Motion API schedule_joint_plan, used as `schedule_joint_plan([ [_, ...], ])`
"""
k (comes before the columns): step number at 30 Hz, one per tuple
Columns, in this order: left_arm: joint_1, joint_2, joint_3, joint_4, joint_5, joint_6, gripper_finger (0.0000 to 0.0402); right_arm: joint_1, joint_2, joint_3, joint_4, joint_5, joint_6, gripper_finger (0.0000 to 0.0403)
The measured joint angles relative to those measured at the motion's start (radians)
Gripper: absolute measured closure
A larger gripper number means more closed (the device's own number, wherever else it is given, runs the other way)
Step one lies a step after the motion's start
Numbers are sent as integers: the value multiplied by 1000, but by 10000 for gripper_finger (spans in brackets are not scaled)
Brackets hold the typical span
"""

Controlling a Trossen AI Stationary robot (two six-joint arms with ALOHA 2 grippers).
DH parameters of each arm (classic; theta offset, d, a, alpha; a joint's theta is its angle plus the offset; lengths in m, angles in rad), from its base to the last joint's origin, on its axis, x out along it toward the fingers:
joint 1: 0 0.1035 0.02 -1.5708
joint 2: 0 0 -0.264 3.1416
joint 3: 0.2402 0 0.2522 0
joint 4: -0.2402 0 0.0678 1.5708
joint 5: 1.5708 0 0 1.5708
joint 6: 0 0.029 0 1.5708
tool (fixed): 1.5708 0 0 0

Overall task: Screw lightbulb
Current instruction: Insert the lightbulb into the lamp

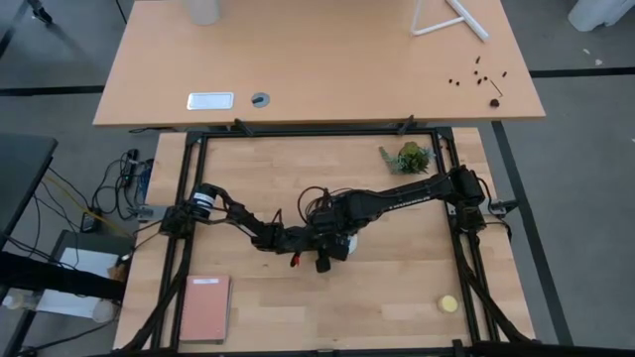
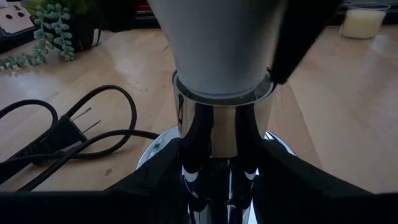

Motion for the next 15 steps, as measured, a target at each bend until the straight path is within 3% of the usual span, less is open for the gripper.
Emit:
schedule_joint_plan([
  [10,0,0,0,0,-3,4,206,-7,0,0,-12,16,353,129],
  [15,0,0,0,-1,-6,6,206,-9,0,0,-8,8,395,125],
])
